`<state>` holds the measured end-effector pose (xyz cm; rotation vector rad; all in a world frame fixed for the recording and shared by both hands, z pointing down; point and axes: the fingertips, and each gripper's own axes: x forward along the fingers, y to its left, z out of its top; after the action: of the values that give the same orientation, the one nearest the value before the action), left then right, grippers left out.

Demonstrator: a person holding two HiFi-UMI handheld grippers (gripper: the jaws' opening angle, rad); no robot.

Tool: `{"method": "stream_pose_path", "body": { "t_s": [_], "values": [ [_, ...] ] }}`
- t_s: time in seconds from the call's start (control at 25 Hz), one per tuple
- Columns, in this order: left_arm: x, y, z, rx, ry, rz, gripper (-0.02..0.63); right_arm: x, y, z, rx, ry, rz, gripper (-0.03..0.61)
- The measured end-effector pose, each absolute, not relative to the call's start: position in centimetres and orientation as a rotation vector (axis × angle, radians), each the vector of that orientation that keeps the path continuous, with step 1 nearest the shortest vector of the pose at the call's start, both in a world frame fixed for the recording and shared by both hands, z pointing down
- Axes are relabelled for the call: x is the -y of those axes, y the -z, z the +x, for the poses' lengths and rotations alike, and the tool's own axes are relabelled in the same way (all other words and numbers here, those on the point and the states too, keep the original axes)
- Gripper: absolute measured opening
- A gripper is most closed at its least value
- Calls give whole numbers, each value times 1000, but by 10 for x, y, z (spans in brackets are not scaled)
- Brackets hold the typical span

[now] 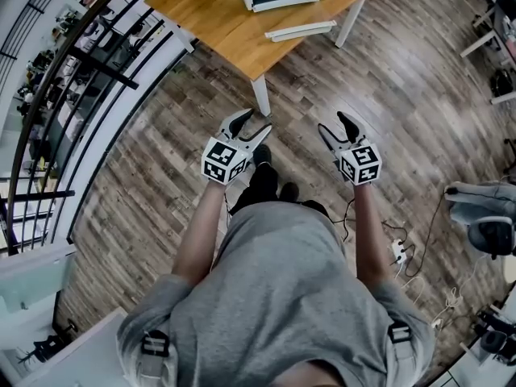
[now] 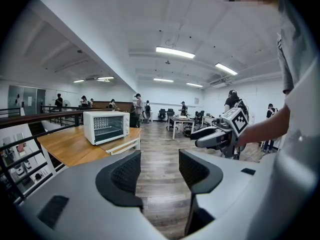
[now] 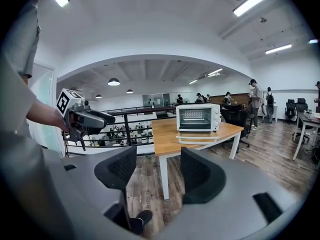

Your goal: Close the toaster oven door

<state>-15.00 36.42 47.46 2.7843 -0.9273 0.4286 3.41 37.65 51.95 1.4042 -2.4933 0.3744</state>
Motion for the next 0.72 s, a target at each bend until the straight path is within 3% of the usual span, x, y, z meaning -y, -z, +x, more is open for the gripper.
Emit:
{"method": "stream_pose_path", "body": {
  "t_s": [0.72],
  "values": [
    [-353,-468,-140,938,-402,2779,242,-371,-515,59,2479,-390,1464,272]
  ]
}}
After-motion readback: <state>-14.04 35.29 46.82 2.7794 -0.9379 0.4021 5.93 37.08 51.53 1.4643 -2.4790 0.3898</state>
